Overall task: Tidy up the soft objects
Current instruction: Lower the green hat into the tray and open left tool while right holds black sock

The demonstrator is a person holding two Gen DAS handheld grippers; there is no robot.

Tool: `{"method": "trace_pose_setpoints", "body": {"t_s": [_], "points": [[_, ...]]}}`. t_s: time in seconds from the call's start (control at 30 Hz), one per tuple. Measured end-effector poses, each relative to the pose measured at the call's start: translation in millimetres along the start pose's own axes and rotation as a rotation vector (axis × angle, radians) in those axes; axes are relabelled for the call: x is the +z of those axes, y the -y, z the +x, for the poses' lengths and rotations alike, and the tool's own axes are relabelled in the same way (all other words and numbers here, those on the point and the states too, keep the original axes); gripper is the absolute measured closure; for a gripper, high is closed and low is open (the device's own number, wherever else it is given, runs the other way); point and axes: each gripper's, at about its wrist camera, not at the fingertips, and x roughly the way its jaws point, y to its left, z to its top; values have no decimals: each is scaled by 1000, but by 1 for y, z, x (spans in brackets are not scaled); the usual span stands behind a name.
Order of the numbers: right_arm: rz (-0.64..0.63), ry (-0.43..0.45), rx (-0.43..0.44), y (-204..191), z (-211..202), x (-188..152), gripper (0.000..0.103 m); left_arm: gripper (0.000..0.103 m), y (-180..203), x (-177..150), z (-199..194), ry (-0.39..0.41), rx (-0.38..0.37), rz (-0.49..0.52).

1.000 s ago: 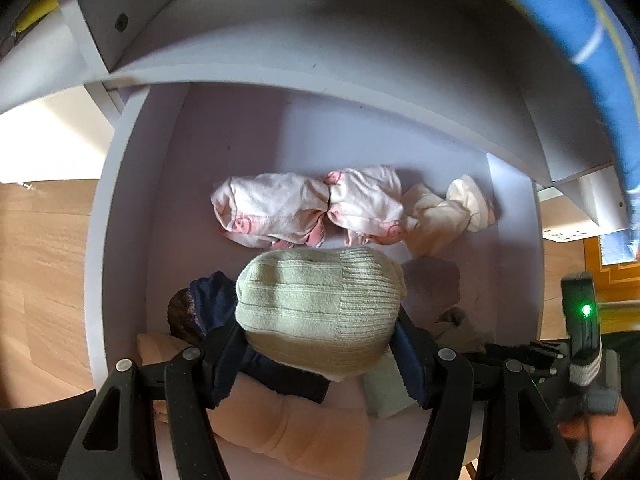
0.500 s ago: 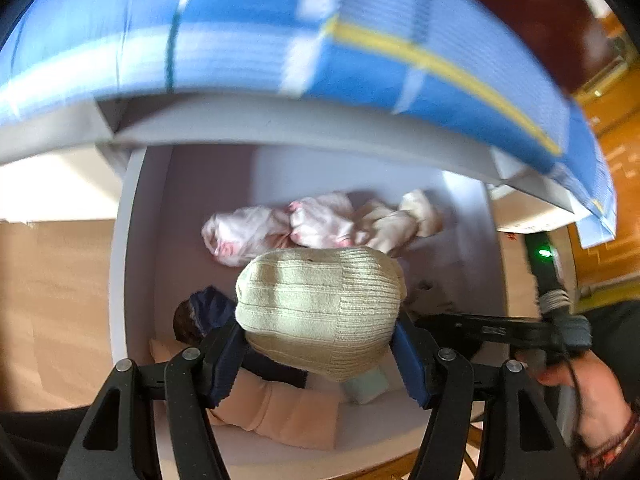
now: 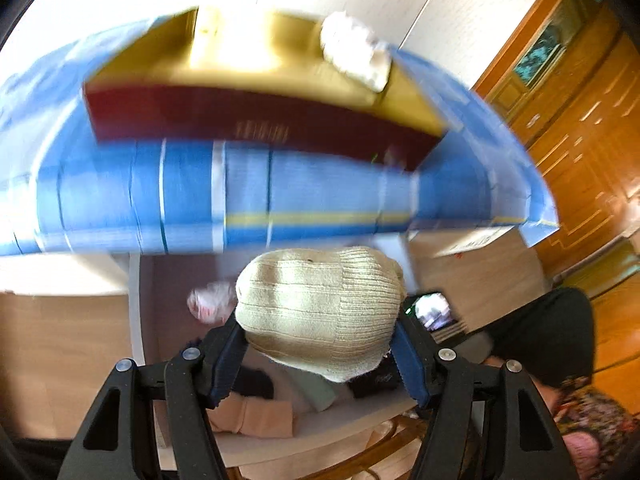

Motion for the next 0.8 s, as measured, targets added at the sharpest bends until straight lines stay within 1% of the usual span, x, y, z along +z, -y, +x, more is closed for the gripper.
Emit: {"method": "trace_pose_setpoints", "body": {"t_s": [0.07,0.1,0.13,0.2,0.23,0.27,0.37,0.5,0.53,0.6,0.67,0.73,0.8], "points": [[-1,4,-5,-3,1,6,50,36,5,16,-18,36,-5,18],[3,6,-1,-3,2,8,51,36,6,23,-25,51,-5,23],[9,9,3,-11,5,6,52,36,7,34,-34,72,-5,27],[19,17,19,-7,4,7,54,36,8,49,-43,93,-7,27],[25,26,37,-10,0,7,55,36,8,58,-48,104,1,28],[29,34,49,-6,-8,-5,55,36,8,69,-53,120,15,32],[56,70,102,-1,-23,-5,56,36,7,91,-61,145,40,38],[99,115,179,6,-43,-8,56,36,0,123,-57,141,81,23],[121,128,209,10,-48,-10,56,36,-1,129,-54,137,92,20],[143,143,239,15,-55,-11,57,36,-3,142,-46,127,118,10],[161,162,256,26,-67,-14,57,36,-2,158,-33,107,135,-6],[179,182,267,31,-75,-18,57,36,-3,168,-24,95,137,-22],[194,200,280,36,-81,-18,57,35,0,182,-10,84,160,-34]]}}
